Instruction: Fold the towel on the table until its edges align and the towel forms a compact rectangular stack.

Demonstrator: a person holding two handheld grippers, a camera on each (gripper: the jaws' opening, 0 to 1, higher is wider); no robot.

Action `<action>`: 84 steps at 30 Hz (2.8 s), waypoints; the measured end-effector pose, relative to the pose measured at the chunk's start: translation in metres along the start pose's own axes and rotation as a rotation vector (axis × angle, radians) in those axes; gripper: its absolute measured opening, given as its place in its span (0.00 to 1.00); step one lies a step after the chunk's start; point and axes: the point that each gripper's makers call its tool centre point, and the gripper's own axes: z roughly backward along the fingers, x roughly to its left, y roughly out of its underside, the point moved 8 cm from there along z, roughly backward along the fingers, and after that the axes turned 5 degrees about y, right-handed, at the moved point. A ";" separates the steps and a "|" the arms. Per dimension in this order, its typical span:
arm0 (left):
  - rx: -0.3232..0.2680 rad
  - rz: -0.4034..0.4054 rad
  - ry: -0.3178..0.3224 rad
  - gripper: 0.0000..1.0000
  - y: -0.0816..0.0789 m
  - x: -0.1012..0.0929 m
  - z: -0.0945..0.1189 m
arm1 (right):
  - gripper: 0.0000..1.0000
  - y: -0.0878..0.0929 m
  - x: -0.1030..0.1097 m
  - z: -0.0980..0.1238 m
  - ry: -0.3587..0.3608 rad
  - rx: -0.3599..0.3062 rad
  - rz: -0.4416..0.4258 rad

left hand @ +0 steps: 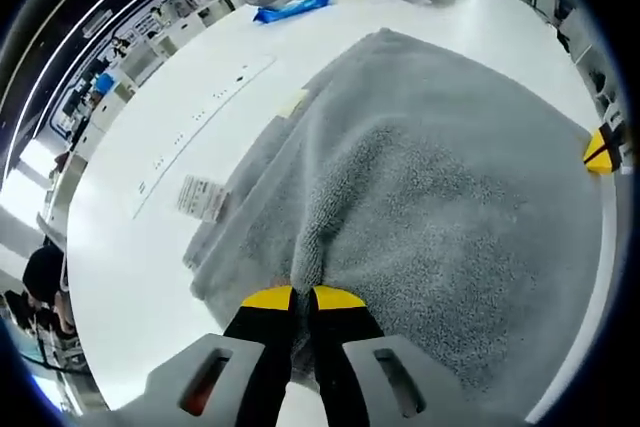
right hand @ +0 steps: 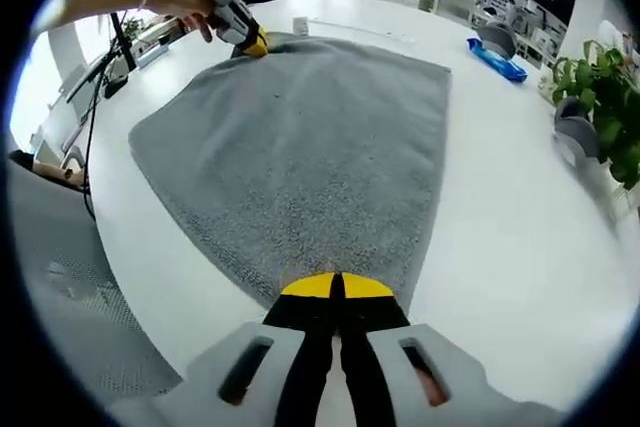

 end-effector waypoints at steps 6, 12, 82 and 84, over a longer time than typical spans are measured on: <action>-0.015 -0.001 -0.002 0.06 -0.004 0.003 -0.003 | 0.00 0.001 0.005 0.001 -0.008 -0.002 -0.009; -0.022 -0.008 -0.001 0.06 -0.010 0.008 -0.007 | 0.00 0.001 0.011 0.001 -0.020 -0.003 -0.018; -0.237 0.186 0.159 0.22 0.103 -0.154 0.099 | 0.00 0.004 0.017 0.004 -0.029 -0.063 0.055; -0.232 0.193 0.153 0.23 0.106 -0.156 0.098 | 0.00 0.004 0.018 0.005 -0.023 -0.060 0.070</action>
